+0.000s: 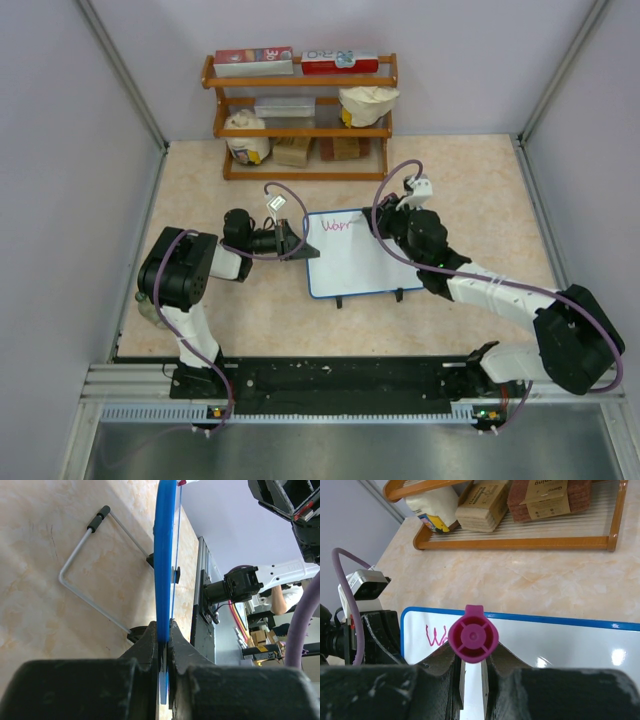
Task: Write a sentence on the whiteboard
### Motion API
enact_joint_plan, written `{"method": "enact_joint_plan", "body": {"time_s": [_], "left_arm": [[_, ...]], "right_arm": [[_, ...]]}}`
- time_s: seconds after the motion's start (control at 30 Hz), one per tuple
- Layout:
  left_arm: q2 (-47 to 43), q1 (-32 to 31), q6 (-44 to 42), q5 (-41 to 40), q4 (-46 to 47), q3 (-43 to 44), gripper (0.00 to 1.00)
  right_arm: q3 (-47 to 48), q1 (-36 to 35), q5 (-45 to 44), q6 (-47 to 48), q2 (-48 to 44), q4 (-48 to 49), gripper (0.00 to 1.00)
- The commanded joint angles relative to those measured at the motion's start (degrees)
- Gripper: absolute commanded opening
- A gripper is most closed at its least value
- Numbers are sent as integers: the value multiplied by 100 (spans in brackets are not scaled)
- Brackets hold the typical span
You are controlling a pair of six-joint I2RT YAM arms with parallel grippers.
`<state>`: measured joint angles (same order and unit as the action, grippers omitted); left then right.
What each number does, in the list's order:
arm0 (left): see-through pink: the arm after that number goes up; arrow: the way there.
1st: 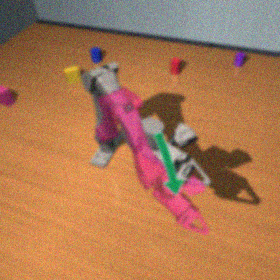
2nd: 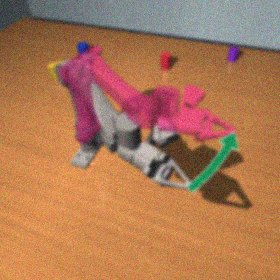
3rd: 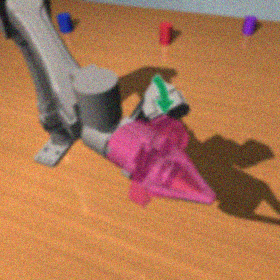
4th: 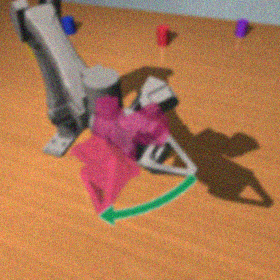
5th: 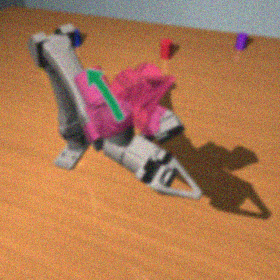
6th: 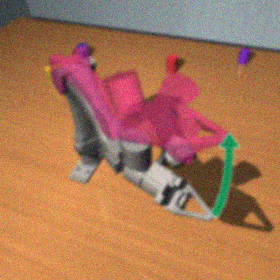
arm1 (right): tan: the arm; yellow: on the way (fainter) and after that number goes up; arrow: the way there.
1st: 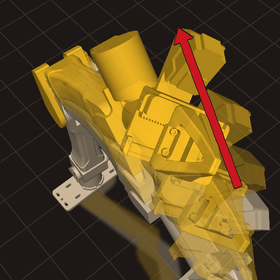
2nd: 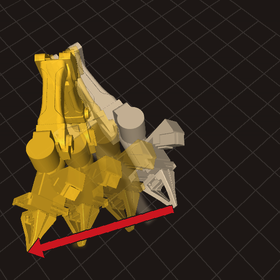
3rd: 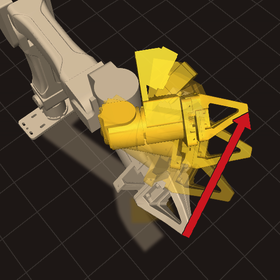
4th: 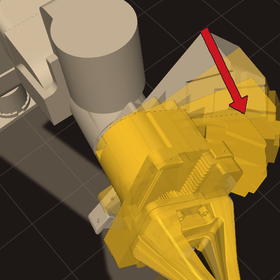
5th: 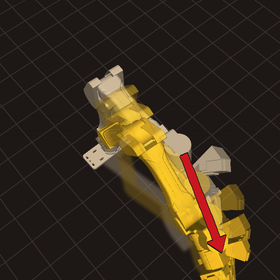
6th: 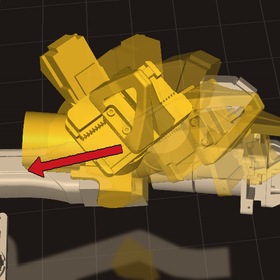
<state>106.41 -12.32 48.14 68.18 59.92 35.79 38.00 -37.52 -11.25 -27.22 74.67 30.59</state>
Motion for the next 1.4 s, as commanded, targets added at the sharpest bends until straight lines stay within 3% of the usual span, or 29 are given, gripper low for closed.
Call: {"method": "enact_joint_plan", "body": {"time_s": [0.0,1.37], "left_arm": [[46,1,38,-15,64,86,0],[38,10,46,-7,81,86,0]], "right_arm": [[-99,78,140,33,-111,-141,0],[94,175,-203,15,3,-53,0]]}}
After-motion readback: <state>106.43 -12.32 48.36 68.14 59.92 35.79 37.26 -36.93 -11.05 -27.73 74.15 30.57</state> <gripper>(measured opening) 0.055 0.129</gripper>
